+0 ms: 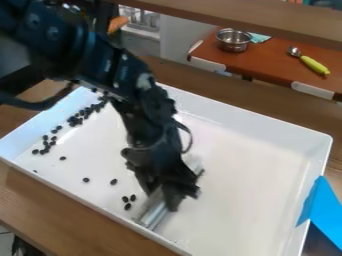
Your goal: Sweep into pile
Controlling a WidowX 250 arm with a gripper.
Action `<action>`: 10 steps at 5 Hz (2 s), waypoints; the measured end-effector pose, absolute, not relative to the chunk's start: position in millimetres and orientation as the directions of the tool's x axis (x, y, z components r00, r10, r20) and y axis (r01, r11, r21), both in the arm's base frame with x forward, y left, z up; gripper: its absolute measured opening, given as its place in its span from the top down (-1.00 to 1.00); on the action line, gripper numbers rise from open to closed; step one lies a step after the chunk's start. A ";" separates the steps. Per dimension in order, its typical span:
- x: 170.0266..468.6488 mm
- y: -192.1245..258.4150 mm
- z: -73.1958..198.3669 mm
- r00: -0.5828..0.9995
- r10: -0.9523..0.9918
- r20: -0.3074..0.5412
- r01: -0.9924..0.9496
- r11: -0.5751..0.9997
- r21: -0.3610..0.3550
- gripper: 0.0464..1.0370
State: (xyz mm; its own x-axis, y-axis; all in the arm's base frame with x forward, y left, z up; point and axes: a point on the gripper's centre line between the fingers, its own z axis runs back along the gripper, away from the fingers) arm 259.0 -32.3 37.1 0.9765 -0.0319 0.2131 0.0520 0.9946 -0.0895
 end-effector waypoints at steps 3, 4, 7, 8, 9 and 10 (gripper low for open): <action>239.0 53.5 39.6 0.974 -0.005 0.227 0.021 0.997 -0.068 0.30; 236.6 77.4 40.2 0.971 0.010 0.240 0.002 0.999 -0.052 0.30; 242.2 119.7 41.4 0.965 -0.015 0.262 -0.001 0.998 0.058 0.30; 238.5 120.3 42.7 0.971 -0.002 0.238 -0.008 0.999 0.041 0.30; 240.2 98.9 64.6 0.966 0.022 0.259 -0.024 1.000 0.002 0.30; 243.4 59.3 91.0 0.960 0.044 0.278 -0.032 0.998 -0.047 0.30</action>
State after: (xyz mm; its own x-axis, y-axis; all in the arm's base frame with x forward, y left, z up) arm 243.4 59.3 91.0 0.9597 0.0435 0.2775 -0.0316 0.9984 -0.0472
